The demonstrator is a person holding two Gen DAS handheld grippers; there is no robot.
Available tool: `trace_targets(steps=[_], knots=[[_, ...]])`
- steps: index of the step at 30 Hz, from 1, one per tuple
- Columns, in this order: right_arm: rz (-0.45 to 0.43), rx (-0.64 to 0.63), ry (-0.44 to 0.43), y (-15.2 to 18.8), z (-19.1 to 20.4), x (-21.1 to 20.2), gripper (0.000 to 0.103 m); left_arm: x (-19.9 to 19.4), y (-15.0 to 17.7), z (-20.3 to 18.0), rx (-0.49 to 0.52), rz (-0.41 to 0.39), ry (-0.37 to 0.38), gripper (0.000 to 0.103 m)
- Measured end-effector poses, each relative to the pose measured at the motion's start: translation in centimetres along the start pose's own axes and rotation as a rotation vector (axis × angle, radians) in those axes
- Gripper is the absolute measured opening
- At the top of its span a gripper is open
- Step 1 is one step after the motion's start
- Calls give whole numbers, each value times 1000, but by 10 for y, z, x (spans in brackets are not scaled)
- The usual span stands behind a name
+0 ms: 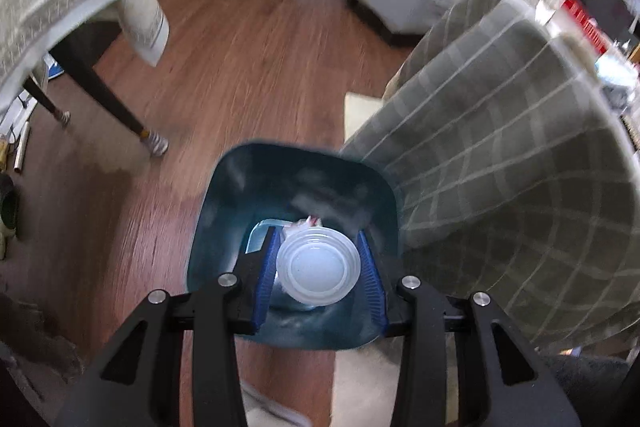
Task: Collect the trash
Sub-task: 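Carry the clear lid and tape roll over the teal bin, then open the left tool to drop the lid while the right tool releases the tape roll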
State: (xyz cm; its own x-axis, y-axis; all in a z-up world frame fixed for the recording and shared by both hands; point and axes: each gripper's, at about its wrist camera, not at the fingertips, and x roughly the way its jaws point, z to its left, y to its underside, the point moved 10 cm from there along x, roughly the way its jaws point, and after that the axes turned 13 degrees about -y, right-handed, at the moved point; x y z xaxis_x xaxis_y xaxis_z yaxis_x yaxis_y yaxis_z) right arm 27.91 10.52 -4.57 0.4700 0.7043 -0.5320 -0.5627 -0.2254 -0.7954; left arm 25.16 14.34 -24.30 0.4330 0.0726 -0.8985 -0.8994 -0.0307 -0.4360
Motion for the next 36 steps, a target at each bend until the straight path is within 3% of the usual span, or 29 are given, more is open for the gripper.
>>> trace_targets(steps=[6,12,25,36], knots=[[84,2,-18,18,12,37,59,38,37,10,20,117,1,42],[160,48,-61,36,16,68,59,56,56,21,8,185,1,46],[278,70,-39,70,16,115,59,37,44,58,-48,113,-22,55],[377,119,-7,106,-3,154,59,-11,16,88,-97,-24,-44,55]])
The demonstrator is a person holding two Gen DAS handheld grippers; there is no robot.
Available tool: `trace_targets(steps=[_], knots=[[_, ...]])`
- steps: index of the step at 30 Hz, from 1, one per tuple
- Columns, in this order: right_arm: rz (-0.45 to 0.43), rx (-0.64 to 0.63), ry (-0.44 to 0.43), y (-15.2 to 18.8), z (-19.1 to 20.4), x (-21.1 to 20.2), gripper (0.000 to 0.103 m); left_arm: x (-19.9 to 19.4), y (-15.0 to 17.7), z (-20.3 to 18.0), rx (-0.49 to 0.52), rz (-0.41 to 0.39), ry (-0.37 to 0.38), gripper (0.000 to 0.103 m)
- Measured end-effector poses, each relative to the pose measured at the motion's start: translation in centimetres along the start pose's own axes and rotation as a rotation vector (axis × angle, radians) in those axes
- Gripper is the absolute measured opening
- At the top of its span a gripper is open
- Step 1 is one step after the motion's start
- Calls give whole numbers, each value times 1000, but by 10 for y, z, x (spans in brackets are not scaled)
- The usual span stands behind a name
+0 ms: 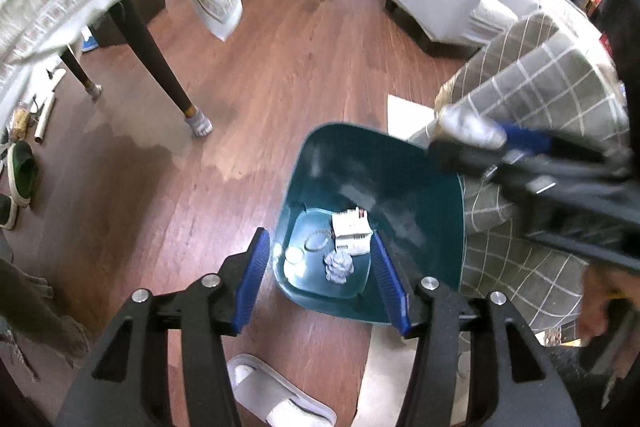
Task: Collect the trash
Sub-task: 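Open the left tool to drop the lid while the right tool releases the tape roll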
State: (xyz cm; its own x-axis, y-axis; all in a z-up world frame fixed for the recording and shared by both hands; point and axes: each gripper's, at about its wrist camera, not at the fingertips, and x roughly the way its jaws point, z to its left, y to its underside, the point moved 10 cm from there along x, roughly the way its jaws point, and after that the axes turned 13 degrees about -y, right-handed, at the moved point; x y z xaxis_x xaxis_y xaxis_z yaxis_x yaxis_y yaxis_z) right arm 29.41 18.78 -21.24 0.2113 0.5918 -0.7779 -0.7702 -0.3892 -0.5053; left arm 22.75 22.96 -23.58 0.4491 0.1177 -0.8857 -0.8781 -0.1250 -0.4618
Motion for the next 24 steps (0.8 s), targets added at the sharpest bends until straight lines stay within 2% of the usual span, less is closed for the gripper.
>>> trace_targets(steps=[8,15,24], knots=[[79,27,12,18,-12,35,59,-41,-23,8,-3,-108,-5,50],[149,37,18,38,-21,60,59,-74,-38,6,-13,-177,39,42],[278,61,56,81,-41,95,59,-120,-53,0,-20,-262,53,37]])
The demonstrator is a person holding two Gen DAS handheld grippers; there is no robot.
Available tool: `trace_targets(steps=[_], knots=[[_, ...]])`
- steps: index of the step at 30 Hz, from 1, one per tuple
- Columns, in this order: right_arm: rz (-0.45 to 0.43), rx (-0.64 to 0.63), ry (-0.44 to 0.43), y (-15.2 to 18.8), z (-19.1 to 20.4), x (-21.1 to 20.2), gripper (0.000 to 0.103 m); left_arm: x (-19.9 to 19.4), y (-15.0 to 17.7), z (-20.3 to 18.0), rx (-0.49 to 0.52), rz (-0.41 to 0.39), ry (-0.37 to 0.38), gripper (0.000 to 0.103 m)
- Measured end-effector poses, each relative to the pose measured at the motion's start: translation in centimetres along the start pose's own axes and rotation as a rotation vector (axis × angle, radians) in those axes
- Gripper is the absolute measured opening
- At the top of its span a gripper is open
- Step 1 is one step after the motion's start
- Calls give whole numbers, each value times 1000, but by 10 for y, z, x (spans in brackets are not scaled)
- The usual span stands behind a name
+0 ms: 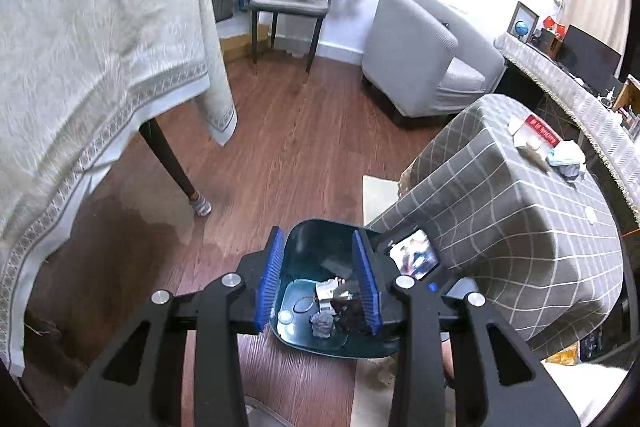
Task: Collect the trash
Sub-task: 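Open the left tool to drop the lid while the right tool releases the tape roll, then withdraw both open tools from the bin back over the table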
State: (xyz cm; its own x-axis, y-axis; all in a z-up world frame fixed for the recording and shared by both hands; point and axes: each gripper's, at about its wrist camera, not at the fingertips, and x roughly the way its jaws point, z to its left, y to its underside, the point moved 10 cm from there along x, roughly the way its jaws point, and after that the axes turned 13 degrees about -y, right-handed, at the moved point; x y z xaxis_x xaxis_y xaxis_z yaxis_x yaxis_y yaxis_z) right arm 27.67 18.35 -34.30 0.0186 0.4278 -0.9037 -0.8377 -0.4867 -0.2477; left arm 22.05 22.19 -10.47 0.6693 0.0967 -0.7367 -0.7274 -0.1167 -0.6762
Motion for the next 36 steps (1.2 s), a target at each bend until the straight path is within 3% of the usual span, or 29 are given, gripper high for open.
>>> trace_targets(steps=[9,12,15,21,31,36], knots=[[63,-9,56,26,-22,20,61,-19,-18,-22,-1,-40,43,37],[43,-45,58,26,-19,16,73,-25,-23,-25,-4,-55,50,37],[26,-64,37,23,-15,9,76,-29,-29,-26,-12,-65,50,37],[-50,-108,-4,8,6,-20,78,-38,-40,-31,-7,-92,37,37],[-238,-246,-80,-21,64,-107,81,-51,-59,-36,-22,-133,26,37],[-330,-257,-113,-32,74,-149,81,-60,-68,-41,-22,-160,17,43]])
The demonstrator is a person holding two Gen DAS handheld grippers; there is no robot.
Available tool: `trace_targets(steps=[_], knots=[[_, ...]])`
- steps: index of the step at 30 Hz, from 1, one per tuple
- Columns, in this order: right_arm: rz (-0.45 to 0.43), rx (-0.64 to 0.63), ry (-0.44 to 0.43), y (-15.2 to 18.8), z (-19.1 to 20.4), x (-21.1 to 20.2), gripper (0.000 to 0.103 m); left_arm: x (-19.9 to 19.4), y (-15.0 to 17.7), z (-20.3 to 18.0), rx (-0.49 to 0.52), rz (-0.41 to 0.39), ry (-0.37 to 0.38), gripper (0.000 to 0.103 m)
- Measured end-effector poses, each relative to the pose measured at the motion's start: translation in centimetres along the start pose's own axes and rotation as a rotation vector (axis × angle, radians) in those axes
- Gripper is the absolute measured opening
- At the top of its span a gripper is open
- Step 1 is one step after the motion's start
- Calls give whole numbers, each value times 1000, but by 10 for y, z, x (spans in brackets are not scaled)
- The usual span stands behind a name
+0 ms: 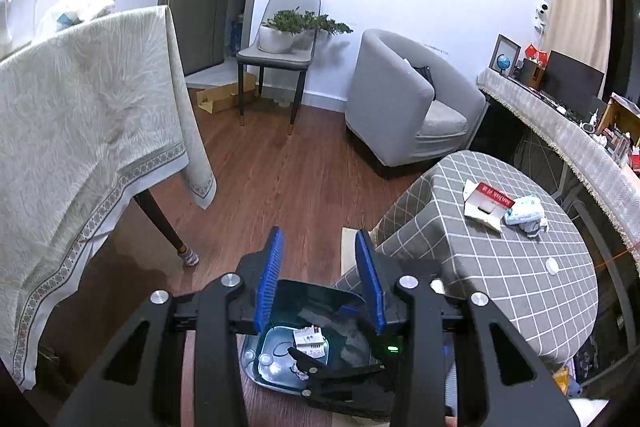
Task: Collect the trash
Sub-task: 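Withdraw both open tools from the bin back over the table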
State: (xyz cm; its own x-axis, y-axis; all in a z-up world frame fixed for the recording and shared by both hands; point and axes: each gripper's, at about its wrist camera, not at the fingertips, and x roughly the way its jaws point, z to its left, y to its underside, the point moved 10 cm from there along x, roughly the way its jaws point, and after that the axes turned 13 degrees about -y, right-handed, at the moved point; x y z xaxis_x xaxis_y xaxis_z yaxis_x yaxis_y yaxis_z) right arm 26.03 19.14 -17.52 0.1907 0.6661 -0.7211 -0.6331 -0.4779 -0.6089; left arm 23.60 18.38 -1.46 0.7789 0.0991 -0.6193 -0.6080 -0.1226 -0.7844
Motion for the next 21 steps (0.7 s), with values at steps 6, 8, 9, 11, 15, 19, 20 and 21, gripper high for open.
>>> trace_targets(steps=[6,8,9,11,15,19,20,21], knots=[[-131,-6,-20,-24,5,-52,83,-11,-12,0,-5,-38,-22,49],[-159,-15,-12,-28,6,-68,84,-12,-15,0,-7,-44,-27,50],[-169,-18,-7,-27,6,-75,84,-12,-16,-2,-8,-47,-27,51],[-198,-18,7,-30,1,-94,85,-12,-19,-5,-6,-50,-27,52],[-247,-6,47,-32,-12,-124,86,-12,-22,-17,5,-58,-22,57],[-288,-7,87,-35,-24,-153,87,-6,-21,-34,23,-50,-9,59],[-299,-1,93,-36,-28,-160,88,-5,-21,-40,26,-48,-4,60],[-313,7,101,-36,-33,-168,88,-4,-20,-43,29,-46,0,61]])
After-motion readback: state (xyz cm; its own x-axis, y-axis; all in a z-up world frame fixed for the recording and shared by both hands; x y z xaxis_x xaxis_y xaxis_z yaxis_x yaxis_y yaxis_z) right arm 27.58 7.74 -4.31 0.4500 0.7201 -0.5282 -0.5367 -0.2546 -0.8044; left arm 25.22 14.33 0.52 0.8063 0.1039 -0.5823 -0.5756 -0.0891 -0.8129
